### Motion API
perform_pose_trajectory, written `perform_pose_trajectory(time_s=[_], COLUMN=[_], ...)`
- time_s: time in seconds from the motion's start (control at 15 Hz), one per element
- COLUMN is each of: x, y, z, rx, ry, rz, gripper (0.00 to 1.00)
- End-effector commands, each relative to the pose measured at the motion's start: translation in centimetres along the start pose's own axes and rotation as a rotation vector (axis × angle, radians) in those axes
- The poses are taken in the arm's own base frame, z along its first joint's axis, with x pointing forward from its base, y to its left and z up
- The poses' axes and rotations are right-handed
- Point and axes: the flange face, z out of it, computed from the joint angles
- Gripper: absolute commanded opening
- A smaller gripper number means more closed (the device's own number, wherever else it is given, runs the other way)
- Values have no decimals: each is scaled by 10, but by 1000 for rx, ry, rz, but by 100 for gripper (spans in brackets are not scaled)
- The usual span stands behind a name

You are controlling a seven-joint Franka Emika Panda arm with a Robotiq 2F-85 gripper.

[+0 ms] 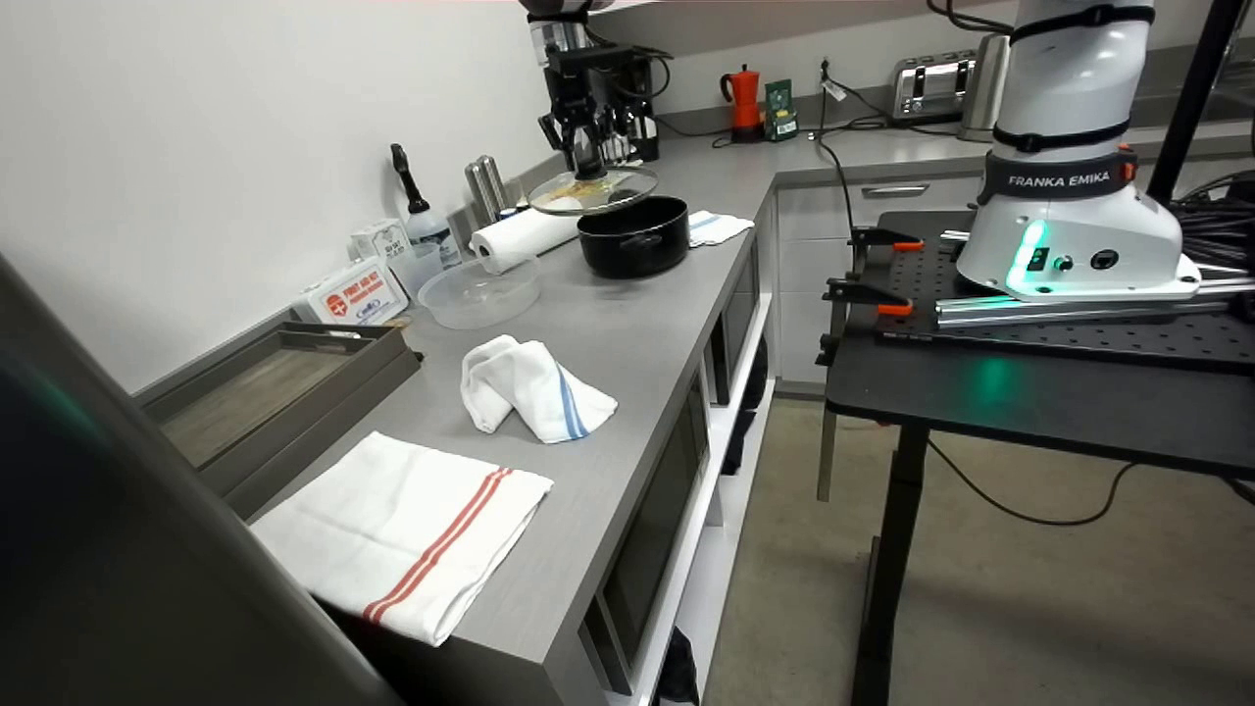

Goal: Remove the glass lid from the black pot

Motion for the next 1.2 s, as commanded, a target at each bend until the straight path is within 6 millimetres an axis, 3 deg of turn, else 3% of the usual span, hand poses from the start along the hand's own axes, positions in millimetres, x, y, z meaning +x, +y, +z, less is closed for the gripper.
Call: perform_pose_trajectory(time_s=[0.0,0.47,1.13], x=[-33,-71,-102], y=[-26,-76,-129], z=[-7,29,90], rx=[-26,-80,-109], ry=[25,25,-15], rz=[-92,-220,-345], gripper=[25,25,25])
